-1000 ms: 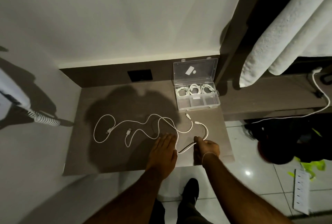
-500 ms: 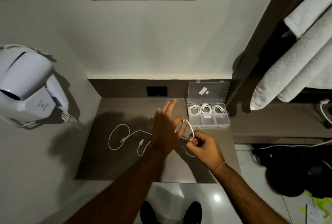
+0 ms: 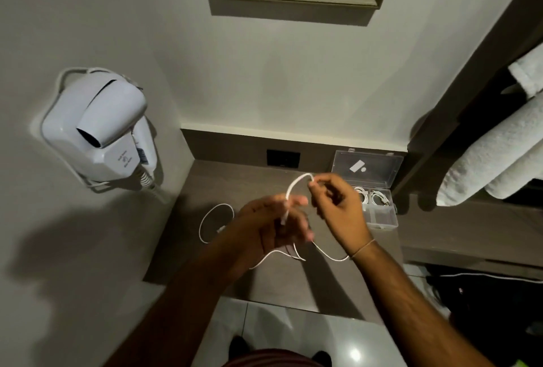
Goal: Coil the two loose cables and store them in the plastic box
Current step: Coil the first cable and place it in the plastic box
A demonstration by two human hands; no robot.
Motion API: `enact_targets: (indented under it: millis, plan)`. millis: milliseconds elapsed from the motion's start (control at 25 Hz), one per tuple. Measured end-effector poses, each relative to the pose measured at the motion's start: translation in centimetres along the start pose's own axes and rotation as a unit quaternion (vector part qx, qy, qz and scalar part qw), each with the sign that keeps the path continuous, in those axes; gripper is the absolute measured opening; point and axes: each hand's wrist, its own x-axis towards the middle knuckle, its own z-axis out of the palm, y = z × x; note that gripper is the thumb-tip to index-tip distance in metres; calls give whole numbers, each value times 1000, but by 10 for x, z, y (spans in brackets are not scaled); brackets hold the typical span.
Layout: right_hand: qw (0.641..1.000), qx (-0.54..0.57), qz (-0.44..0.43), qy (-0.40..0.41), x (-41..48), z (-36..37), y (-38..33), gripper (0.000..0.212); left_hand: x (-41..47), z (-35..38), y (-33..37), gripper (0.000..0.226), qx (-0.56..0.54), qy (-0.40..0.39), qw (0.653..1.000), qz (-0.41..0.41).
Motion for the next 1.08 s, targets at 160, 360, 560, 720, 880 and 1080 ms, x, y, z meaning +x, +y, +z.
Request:
enact_targets:
  millis: [160, 360, 560, 720, 880, 1080]
  plan:
    - [980, -20, 60, -187, -37, 31, 2, 37, 5, 10, 40, 41, -122, 0, 988, 93]
    - [946, -106, 2, -306, -50, 17, -40, 22, 8, -8, 41, 38, -2, 99, 990, 105]
    - [954, -129, -7, -269, 5, -20, -93, 24, 14, -17, 21, 29, 273, 169, 946, 33]
    - [965, -125, -61, -221, 42, -14, -116, 22, 13, -5, 17, 29, 95, 50, 994, 7]
    - [991, -32, -19, -128, 51, 10, -97, 30, 10, -1, 25, 36, -13, -16, 999, 39]
    - [965, -46, 114, -231, -15, 42, -45, 49, 8, -3, 33, 39, -54, -17, 992, 114]
